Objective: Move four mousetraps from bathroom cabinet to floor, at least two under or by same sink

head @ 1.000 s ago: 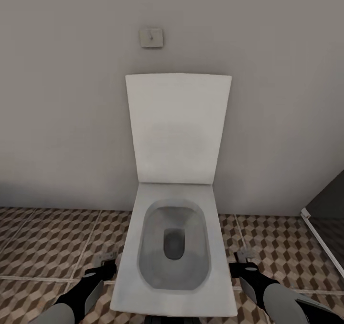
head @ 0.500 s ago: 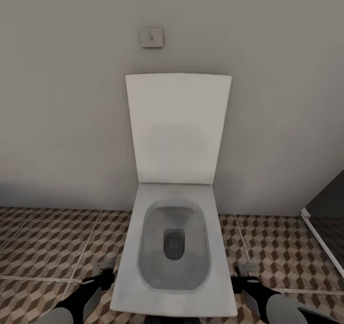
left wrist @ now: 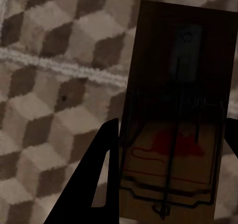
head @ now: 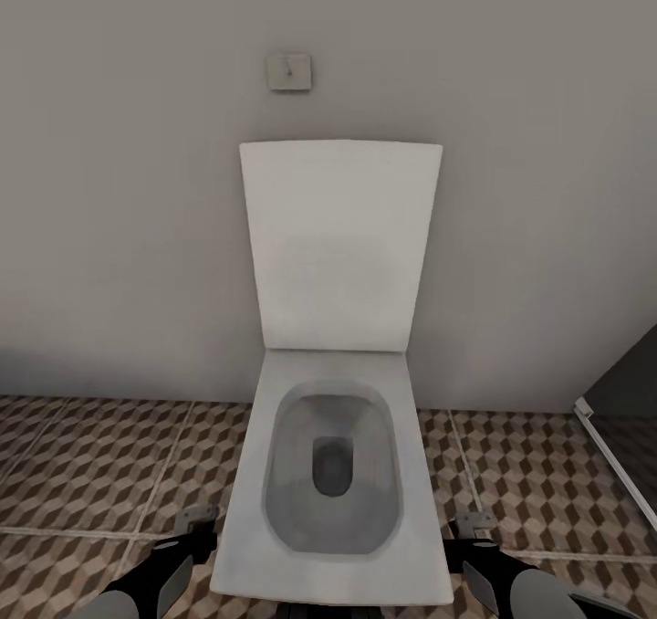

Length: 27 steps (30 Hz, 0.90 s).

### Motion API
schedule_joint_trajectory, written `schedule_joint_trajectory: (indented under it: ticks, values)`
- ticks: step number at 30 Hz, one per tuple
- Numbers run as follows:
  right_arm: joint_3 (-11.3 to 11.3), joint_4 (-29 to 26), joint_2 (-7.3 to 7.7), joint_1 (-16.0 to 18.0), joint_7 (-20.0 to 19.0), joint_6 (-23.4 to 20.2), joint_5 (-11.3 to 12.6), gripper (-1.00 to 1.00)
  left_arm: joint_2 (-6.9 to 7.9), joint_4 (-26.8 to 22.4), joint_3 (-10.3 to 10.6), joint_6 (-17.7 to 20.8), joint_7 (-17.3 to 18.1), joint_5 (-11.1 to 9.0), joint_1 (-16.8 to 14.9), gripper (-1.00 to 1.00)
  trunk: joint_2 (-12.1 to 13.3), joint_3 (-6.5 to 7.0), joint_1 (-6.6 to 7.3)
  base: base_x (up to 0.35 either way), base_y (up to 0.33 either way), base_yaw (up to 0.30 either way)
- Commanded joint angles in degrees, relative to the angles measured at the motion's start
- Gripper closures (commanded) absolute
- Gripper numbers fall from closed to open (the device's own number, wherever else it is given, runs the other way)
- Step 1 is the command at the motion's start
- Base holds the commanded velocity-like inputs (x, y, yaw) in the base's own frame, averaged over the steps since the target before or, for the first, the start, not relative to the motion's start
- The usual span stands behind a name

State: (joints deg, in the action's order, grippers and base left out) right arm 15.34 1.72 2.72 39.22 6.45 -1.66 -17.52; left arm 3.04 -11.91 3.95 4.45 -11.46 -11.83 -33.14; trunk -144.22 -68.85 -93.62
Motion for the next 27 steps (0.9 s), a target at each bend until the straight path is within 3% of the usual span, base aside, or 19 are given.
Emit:
schedule_joint_trajectory:
  ticks: [1, 27]
  values:
    - [0.4, 0.1, 0.01, 0.1, 0.2, -0.1, -0.5, 1.0, 0.03, -0.1, 0.5, 0.4, -0.5, -0.4, 0.0, 1.0, 0.0, -0.04, 0.01, 0.0, 0.0, 0.0]
    - [0.4, 0.1, 0.09, 0.1, 0.1, 0.0, -0.6, 1.0, -0.69, -1.2, 1.5, -0.1, -0.3, -0.2, 0.1, 1.0, 0.0, -0.04, 0.01, 0.0, 0.0, 0.0]
